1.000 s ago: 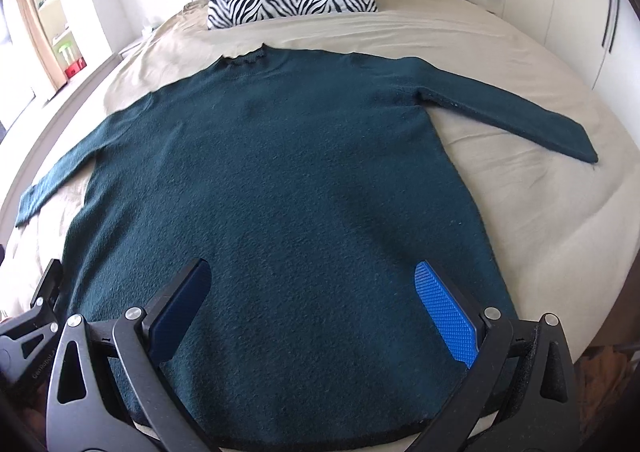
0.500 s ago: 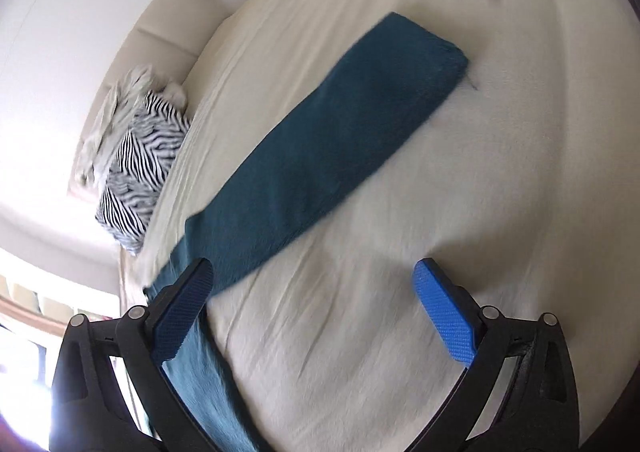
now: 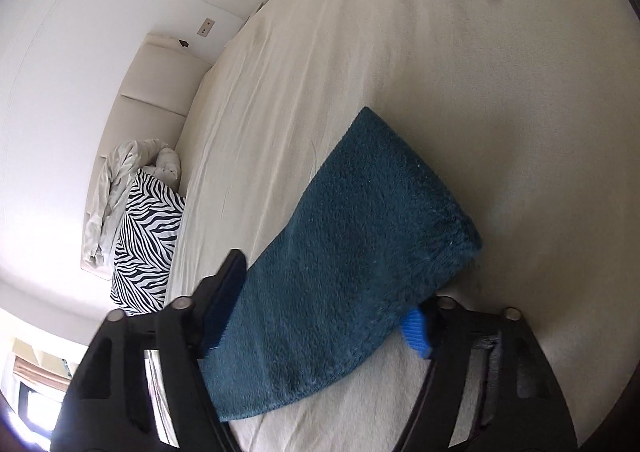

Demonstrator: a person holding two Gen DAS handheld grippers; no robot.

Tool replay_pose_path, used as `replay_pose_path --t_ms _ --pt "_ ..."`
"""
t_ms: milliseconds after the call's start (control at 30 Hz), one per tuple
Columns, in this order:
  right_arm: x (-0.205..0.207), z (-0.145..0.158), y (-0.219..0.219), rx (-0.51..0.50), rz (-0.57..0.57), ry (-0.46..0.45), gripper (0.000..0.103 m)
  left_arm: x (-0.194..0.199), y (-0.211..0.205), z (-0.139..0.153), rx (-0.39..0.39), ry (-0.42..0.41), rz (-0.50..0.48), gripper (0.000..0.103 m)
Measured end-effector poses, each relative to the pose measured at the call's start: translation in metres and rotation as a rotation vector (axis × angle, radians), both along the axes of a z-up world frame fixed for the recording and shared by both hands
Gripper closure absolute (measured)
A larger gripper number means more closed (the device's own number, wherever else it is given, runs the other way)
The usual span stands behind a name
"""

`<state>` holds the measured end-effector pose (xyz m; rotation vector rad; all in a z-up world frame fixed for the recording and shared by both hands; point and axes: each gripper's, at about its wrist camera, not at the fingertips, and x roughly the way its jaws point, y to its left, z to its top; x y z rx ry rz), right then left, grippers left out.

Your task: Fold small clothes

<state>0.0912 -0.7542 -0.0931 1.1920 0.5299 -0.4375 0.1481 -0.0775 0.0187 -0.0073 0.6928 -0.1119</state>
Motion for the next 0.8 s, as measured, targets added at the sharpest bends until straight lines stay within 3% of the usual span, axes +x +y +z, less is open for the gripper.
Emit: replay_pose_path --t_ms 33,100,200,333,500,633,733,800 --pt "0.005 -0.003 -0.006 -0.003 0.004 0.019 0.073 0.008 0.007 -0.006 -0.073 0.045 -0.007 0.003" --pt "0.023 -0.003 -0.007 -0.016 0.000 0.071 0.082 0.021 0.018 -0.020 -0.197 0.124 -0.026 0.009" --pt "0.051 0.019 0.012 -0.125 0.057 0.125 0.091 0.032 0.025 -0.035 -0.294 0.197 -0.046 0.010" --pt "0.106 0.076 0.077 -0.313 0.229 0.116 0.095 0.039 0.035 -0.042 -0.397 0.240 -0.055 0.013" --pt "0.188 0.131 0.219 -0.496 0.549 0.029 0.095 0.044 0.055 -0.040 -0.484 0.240 -0.031 0.013" --pt "0.230 0.122 0.352 -0.545 0.800 0.000 0.095 0.049 0.078 -0.047 -0.584 0.262 0.003 0.013" --pt "0.246 0.086 0.438 -0.546 0.926 0.054 0.094 0.052 0.087 -0.054 -0.635 0.290 -0.001 0.013" --pt "0.245 0.053 0.471 -0.493 0.984 0.096 0.092 0.053 0.086 -0.060 -0.650 0.311 -0.013 0.013"
